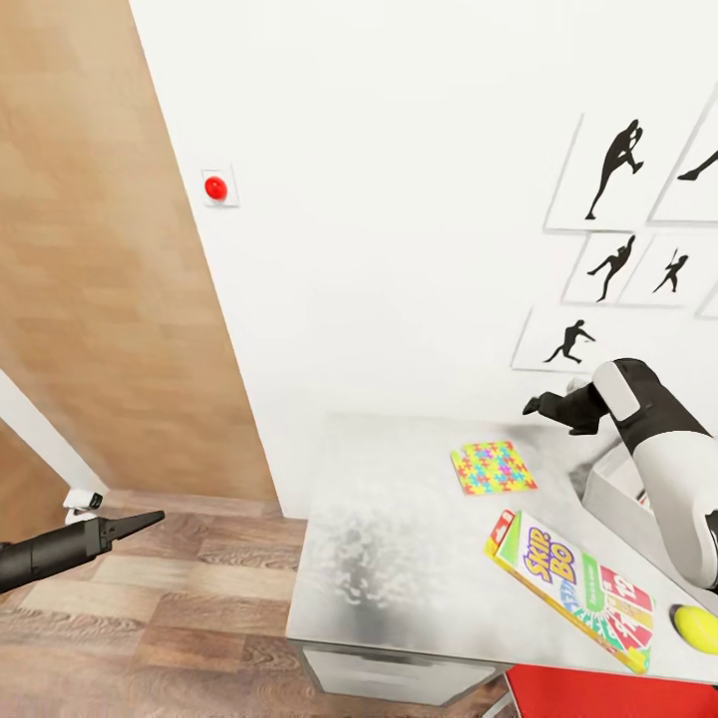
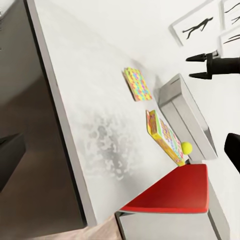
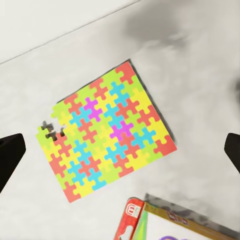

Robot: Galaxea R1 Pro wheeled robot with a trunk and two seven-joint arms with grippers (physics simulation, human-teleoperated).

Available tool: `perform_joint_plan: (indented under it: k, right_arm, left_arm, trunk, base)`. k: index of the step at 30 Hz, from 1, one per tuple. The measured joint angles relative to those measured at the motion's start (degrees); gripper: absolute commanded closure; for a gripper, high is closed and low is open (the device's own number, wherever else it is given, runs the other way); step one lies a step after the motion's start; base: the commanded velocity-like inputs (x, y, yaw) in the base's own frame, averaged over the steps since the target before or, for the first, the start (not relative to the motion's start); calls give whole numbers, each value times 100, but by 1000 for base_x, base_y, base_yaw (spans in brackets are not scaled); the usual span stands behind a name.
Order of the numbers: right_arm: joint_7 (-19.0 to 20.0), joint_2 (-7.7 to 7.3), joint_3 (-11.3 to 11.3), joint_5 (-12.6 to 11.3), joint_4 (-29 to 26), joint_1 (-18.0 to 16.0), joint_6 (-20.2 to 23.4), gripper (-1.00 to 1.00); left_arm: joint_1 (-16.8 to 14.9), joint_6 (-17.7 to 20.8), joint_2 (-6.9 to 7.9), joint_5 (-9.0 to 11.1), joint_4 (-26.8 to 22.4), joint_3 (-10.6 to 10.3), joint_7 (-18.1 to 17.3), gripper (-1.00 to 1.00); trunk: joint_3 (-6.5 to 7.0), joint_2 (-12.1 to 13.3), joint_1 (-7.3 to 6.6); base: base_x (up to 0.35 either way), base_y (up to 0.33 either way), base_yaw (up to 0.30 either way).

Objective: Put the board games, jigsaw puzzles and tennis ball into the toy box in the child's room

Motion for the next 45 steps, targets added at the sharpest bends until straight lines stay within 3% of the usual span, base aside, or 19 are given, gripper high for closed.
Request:
perform_joint_plan:
  k: [11, 24, 39, 45]
  right_arm:
    - [66, -12, 8, -2, 0, 0, 0, -100]
    - [538, -65, 11, 9, -9, 0, -3, -100]
    - [589, -132, 19, 11, -167, 8, -3, -100]
    - [595, -239, 14, 11, -176, 8, -3, -100]
  left_arm:
    - [0, 2, 7, 0, 0, 0, 0, -100]
    - [0, -2, 8, 0, 0, 0, 0, -100]
    - [0, -1, 8, 0, 0, 0, 0, -100]
    - [0, -5, 8, 0, 0, 0, 0, -100]
  trunk:
    - [-103, 0, 0]
    - [-226, 0, 0]
    - [-367, -1, 0]
    - [-423, -1, 0]
  base:
    - [0, 0, 0]
    - [0, 0, 0]
    - [0, 0, 0]
    - [0, 0, 0]
